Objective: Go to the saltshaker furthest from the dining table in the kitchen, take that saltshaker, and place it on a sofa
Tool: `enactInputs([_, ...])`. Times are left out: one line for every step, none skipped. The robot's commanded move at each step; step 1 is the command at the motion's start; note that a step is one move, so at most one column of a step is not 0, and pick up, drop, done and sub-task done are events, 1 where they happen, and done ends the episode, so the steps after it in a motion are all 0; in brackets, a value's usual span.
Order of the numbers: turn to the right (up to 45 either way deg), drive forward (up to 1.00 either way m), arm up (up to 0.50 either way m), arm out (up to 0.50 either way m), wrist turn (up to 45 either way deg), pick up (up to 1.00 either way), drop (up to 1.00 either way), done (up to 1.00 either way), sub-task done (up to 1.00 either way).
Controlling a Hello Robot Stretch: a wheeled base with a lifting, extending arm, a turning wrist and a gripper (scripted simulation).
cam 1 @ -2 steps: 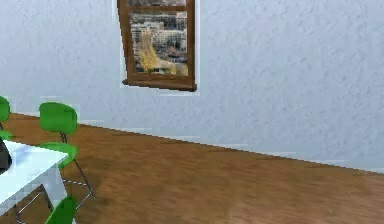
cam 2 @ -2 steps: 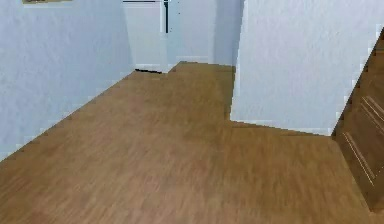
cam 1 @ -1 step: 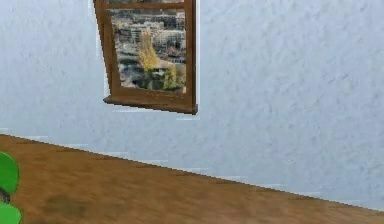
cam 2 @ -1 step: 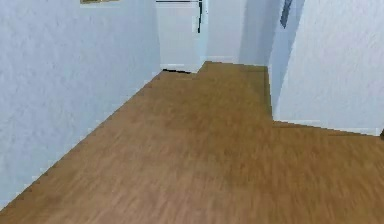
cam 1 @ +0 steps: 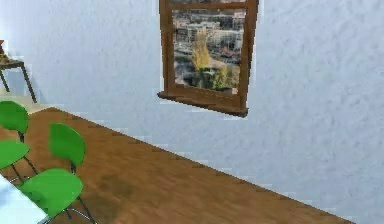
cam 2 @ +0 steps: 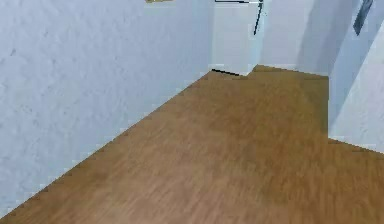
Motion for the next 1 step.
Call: enactInputs([0.0,1.0,0.0,0.0,0.0,0.0,0.0,0.0,0.0])
